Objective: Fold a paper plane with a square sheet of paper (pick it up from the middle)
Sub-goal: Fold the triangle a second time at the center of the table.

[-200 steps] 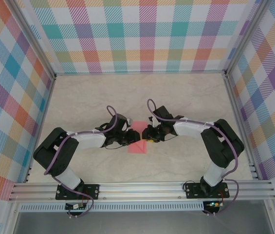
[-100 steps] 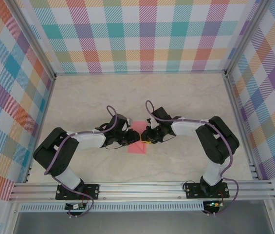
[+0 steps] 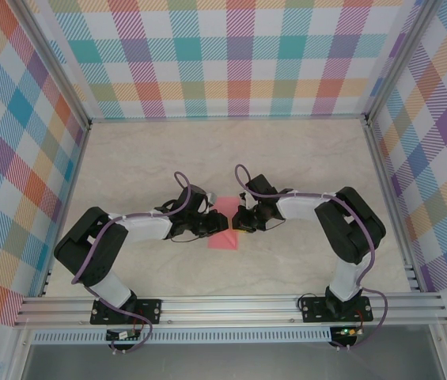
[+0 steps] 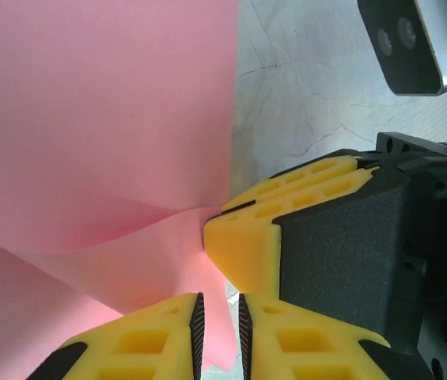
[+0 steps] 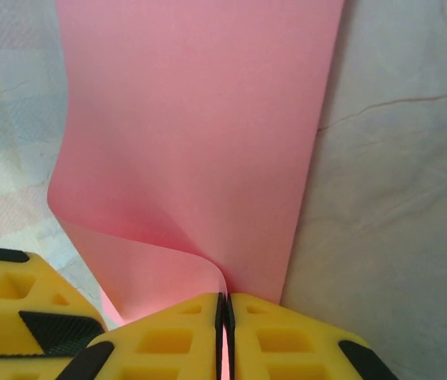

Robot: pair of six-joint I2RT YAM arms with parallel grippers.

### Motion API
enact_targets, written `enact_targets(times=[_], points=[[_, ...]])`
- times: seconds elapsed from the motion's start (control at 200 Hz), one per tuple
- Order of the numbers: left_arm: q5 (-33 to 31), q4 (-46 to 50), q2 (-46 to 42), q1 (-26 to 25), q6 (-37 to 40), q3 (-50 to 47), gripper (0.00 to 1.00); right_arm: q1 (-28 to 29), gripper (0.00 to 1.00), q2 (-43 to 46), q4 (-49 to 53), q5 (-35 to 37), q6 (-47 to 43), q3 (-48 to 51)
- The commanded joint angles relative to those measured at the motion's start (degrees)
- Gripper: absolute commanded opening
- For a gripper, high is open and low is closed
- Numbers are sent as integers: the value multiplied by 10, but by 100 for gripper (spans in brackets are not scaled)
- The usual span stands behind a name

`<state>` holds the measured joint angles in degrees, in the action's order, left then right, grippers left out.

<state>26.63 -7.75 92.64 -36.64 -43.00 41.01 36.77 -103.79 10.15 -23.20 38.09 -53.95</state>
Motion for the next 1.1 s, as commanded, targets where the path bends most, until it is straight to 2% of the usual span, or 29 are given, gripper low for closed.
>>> enact_targets(times=[0.0, 1.095], points=[[17, -14, 13, 6, 8, 9, 21, -2, 12, -5, 9, 13, -16, -14], [17, -10, 32, 3, 15, 22, 21, -2, 12, 16, 44, 55, -23, -20]])
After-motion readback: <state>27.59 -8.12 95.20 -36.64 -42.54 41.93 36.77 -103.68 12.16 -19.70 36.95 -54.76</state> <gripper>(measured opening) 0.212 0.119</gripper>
